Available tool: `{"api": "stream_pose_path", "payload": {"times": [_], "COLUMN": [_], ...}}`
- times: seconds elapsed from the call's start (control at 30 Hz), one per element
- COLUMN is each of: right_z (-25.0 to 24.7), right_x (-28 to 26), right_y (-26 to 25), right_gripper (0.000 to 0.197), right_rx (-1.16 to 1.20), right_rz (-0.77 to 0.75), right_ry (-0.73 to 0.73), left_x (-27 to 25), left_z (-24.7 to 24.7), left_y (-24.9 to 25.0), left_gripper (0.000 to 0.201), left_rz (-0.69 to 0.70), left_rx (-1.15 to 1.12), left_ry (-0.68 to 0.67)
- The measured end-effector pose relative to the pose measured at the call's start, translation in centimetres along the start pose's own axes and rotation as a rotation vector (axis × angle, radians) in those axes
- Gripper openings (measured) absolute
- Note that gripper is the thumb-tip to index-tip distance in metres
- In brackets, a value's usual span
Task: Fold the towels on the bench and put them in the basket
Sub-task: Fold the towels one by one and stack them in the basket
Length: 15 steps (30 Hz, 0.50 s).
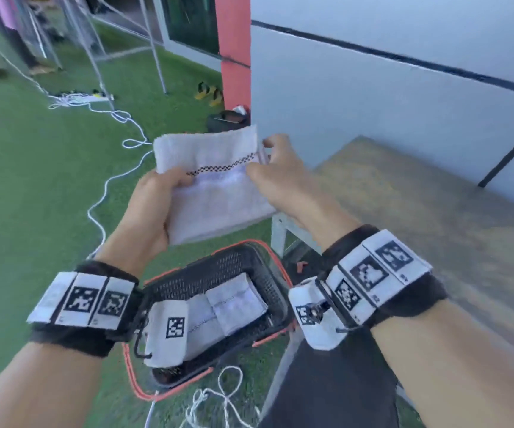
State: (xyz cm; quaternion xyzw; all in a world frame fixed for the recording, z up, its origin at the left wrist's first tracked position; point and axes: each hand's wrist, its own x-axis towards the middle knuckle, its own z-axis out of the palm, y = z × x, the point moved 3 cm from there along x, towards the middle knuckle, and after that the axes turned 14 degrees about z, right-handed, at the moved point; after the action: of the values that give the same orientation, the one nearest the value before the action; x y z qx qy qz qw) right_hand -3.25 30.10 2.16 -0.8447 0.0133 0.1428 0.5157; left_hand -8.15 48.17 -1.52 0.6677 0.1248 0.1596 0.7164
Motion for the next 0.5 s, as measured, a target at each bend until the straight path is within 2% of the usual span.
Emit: {"api": "stream_pose_path", "payload": {"times": [0.07,0.17,0.2,0.27,0.37,0.43,0.5], "right_z": [4.8,12.0,14.2,17.7,21.1,22.0,22.3], "right_x": [1.4,3.4,3.9,4.5,5.2,5.6,6.6], "right_y": [0.1,3.4,5.1,9.1,15.5,18.8,21.1], "right_gripper": [0.046,0.059,0.065,0.08,0.086,0.084,0.071], "right_rx": [-0.058,-0.135,-0.171,-0.24,-0.343,-0.386,-0.425], "right_rz": [0.025,0.119,0.16,0.249,0.372,0.417,0.44], "right_ry": [-0.09,-0.206,-0.233,-0.278,-0.31,-0.347,-0.424], "left_x": [0.6,0.2,0.0,-0.7,-1.8,-2.4,-3.0], "left_z": [-3.8,-8.2,-9.4,-11.0,-11.9,-11.8,-11.5], "left_y": [-3.1,-8.5,-10.7,-15.1,-21.5,-25.3,-28.3], "left_gripper": [0.039,0.019,0.02,0.031,0.03,0.033,0.031], "left_rz": [-0.049,-0.133,-0.167,-0.248,-0.382,-0.448,-0.478], "left_rx": [0.018,0.077,0.113,0.227,0.418,0.482,0.512], "left_ry": [0.117,0.245,0.272,0.266,0.164,0.131,0.137]}}
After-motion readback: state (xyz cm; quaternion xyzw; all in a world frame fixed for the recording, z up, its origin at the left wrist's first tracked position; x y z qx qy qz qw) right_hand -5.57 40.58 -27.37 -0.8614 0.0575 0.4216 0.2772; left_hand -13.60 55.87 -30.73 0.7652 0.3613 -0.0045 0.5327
